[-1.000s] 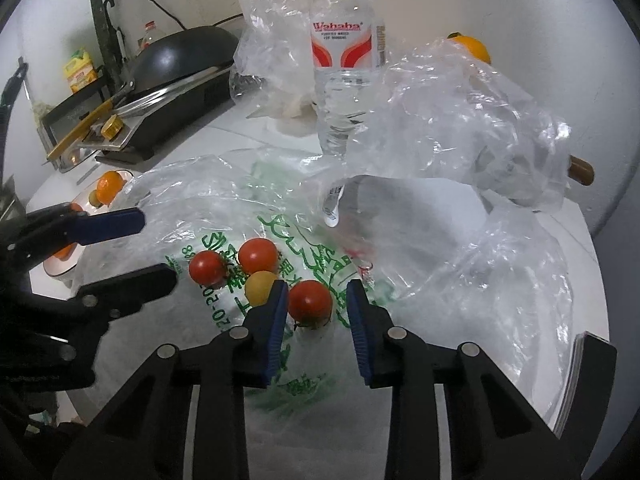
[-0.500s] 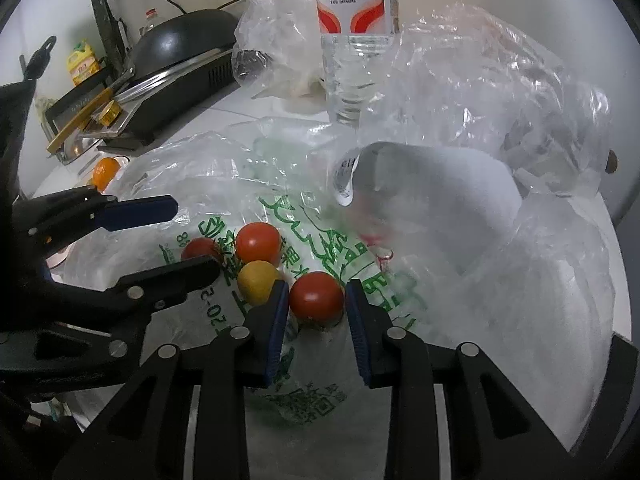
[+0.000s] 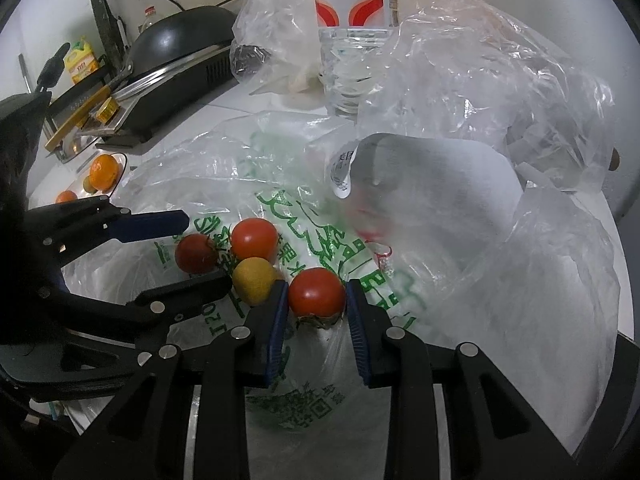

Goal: Organize fruits
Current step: 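Grasp a red cherry tomato with the right tool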

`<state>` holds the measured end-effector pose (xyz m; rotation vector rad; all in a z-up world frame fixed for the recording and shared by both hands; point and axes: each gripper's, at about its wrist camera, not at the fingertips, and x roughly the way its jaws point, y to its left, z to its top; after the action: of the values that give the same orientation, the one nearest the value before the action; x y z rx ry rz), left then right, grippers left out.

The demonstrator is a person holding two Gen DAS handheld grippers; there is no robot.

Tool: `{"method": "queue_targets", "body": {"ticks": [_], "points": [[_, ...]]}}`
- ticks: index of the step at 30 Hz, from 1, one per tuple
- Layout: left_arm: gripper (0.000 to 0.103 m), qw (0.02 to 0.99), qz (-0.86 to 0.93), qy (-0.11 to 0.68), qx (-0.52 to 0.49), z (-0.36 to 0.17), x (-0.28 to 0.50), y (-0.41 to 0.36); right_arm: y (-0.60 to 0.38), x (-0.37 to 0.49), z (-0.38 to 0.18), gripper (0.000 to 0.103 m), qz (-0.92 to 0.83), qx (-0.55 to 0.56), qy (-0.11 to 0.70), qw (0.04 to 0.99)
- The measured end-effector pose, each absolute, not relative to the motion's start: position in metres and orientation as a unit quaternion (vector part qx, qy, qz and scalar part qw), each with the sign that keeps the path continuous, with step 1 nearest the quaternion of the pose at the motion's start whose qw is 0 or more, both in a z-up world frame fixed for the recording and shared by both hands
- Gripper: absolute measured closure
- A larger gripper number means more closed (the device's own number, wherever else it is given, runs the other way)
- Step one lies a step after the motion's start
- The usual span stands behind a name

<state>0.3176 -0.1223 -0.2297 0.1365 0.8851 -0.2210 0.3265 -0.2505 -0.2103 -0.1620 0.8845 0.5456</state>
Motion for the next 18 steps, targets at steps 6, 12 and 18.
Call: {"method": "queue_targets", "body": {"ticks": [6,12,18], "points": [[0.067,0.9,-0.103,0.42,0.054,-0.231,0.315,-0.12,-0.249,0.323,-0.209,0.074,0.262,-0.083,0.415,0.867],[0.075,0.902,-0.108,0.415,0.048,-0.229,0.315,-0.118,-0.251,0.319,-0.204,0.074,0.261,-0.082,0.407,0.872],[0.077,0.907,-0.11,0.404,0.042,-0.219,0.305,-0.118,-0.251,0.313,-0.194,0.074,0.263,-0.082,0.396,0.876]]}}
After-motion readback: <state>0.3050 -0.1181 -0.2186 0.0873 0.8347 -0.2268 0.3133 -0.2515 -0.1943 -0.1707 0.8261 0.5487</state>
